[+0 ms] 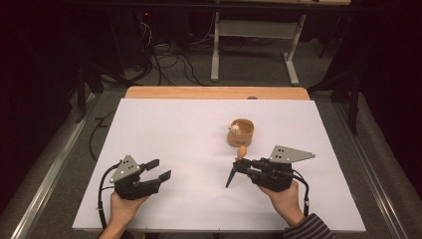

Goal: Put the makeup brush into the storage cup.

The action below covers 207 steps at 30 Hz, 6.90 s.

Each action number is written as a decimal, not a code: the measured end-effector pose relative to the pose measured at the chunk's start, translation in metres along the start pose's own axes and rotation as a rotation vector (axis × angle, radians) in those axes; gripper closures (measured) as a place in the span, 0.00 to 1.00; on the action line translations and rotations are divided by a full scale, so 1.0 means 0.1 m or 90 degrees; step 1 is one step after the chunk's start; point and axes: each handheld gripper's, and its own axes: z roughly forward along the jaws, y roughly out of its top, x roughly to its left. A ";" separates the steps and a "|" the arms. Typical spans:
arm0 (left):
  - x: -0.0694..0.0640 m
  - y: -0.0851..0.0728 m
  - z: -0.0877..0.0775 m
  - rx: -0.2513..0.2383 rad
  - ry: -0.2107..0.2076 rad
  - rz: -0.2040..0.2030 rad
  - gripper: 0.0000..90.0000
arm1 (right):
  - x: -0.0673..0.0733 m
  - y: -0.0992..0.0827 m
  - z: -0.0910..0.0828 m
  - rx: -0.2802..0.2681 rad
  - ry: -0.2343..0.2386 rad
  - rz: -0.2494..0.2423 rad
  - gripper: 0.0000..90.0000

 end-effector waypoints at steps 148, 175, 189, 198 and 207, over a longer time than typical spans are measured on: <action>0.09 0.03 -0.06 -0.023 0.010 -0.020 0.25 | -1.15 0.98 0.16 0.033 -0.250 0.045 0.88; 0.09 0.04 -0.08 -0.032 0.033 -0.025 0.25 | -1.17 0.91 0.38 0.087 -0.257 0.027 0.87; 0.09 0.04 -0.07 -0.032 0.029 -0.026 0.25 | -1.19 0.88 0.46 0.110 -0.258 0.027 0.87; 0.09 0.04 -0.08 -0.029 0.029 -0.021 0.25 | -1.21 0.86 0.51 0.128 -0.253 0.035 0.75; 0.09 0.04 -0.08 -0.031 0.028 -0.020 0.25 | -1.20 0.83 0.48 0.123 -0.256 0.042 0.61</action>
